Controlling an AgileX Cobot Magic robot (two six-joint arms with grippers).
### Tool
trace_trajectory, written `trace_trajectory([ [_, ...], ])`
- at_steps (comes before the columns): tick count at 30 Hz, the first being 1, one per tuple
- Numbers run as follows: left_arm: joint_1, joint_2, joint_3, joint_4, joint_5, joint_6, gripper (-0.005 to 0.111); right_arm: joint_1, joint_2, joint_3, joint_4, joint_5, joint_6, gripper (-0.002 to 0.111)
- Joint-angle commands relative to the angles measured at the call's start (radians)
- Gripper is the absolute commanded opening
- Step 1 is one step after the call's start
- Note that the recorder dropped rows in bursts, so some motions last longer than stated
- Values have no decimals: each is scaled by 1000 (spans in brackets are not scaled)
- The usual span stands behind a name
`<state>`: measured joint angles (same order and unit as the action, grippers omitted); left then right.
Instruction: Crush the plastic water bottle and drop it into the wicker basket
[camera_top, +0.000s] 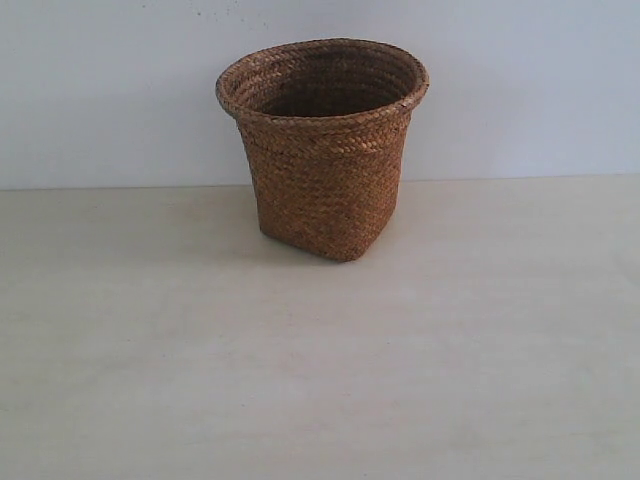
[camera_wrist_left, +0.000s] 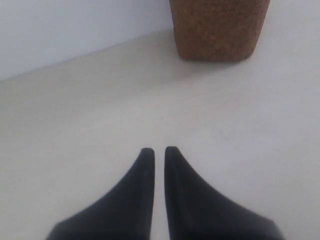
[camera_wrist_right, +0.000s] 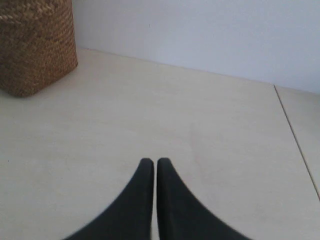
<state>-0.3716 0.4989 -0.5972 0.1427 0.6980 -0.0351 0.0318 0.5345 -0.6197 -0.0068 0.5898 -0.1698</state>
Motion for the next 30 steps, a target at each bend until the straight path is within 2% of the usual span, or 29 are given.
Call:
trace_trajectory([
  [1,3,-131,90,5,-116,-18,4,-3,-121,89,23,-108,6,0],
  [5,3,-229,170,1,-175,-18,4,-3,-194,144,23,-138,6,0],
  [11,3,-343,249,-95,-263,-18,4,-3,-321,218,47,-219,6,0],
  [17,3,-397,333,-157,-385,-18,4,-3,-439,276,84,-317,12,0],
  [30,3,-397,340,-157,-401,-18,4,-3,-466,276,84,-317,12,0],
])
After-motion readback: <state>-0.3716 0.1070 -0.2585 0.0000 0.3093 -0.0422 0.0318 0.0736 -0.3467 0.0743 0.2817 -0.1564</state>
